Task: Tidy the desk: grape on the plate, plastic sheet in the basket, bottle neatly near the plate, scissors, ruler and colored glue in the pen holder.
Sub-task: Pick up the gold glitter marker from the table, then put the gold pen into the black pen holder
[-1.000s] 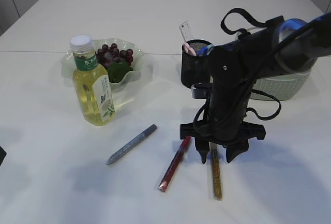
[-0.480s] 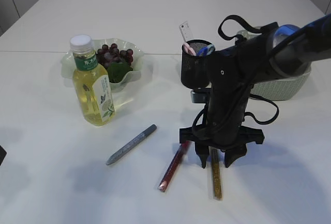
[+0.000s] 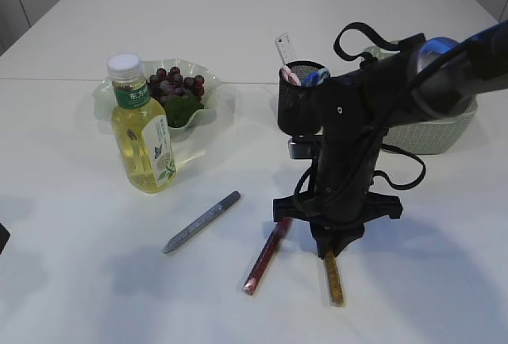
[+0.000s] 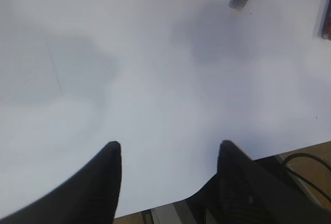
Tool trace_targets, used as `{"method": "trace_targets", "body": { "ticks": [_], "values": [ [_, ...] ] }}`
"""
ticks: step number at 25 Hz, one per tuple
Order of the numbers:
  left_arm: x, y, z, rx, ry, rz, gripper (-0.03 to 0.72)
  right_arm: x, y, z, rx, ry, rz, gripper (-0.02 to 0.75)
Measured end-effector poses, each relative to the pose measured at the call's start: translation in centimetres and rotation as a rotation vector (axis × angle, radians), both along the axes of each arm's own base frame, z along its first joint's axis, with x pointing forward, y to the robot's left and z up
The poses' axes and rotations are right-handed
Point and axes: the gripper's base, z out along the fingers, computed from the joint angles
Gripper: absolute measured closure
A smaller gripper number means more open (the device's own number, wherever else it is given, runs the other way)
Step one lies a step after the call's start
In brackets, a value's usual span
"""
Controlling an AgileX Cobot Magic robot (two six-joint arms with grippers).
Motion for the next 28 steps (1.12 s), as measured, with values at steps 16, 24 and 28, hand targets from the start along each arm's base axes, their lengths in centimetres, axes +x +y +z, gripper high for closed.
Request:
{"method": "trace_targets", "body": {
  "ticks": [16,24,28],
  "values": [
    [0.0,0.0,0.0,0.0,0.0,0.0,0.256,3.6,-4.0,9.6,0.269,-0.237,0.097,0.612],
    [0.0,0.0,0.0,0.0,0.0,0.0,0.256,8.2,-5.7,16.7,0.496,-0.569,0.165,0.613],
    [0.0,0.0,0.0,0.0,0.0,0.0,0.256,10.2,-5.8,18.2,0.521,-0.73,0.189,0.613]
  ]
}}
